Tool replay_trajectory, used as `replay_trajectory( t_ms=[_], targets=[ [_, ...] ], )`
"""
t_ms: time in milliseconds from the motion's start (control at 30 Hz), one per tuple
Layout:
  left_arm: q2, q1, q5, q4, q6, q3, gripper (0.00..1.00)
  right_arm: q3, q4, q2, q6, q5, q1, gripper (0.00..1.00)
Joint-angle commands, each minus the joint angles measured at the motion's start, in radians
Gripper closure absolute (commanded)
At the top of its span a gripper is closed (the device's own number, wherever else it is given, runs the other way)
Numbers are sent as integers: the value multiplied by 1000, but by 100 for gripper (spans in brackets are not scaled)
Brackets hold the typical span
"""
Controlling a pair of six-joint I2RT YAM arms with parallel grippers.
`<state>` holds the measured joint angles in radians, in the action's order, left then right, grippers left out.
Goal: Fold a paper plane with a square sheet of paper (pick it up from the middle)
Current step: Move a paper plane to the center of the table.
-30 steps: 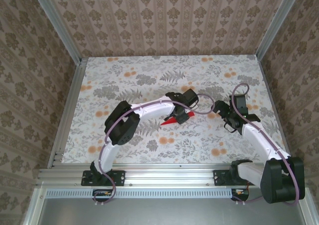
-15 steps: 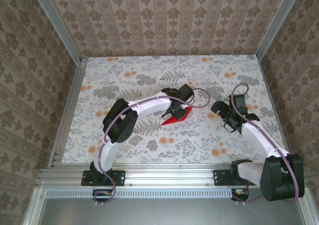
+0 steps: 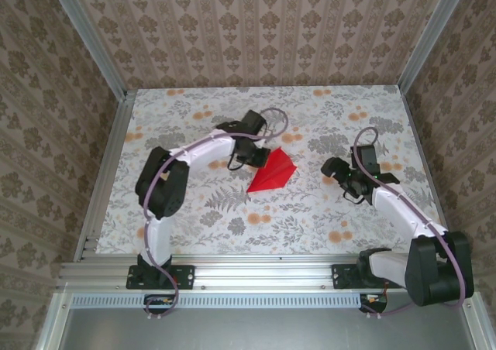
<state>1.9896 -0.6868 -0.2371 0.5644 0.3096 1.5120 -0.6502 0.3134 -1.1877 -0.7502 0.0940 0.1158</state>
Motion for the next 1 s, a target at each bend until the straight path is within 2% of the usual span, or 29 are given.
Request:
replay_trajectory(
  t_ms=[0,267,500,667,867,967],
  targets=[
    [-83,37,-129,-123,201,-99,100,-46,-23,-28,25,29,71,13],
    [-224,117,-181,-424,425,-358,100,-145,-65,-156,15,-29,298,16],
    [-250,128,-175,-589,524,-513,100,-233,-136,-301,8,-19,424,27],
    [-238,142,-202,-646,565,-565,100,-294,-201,-405,16,31,474,37],
    [-221,153,-223,-657,560,-591,100,-352,-232,-493,33,87,483,50],
    [-215,158,-230,-666,560,-603,100,-372,-236,-528,35,108,482,52]
  ],
)
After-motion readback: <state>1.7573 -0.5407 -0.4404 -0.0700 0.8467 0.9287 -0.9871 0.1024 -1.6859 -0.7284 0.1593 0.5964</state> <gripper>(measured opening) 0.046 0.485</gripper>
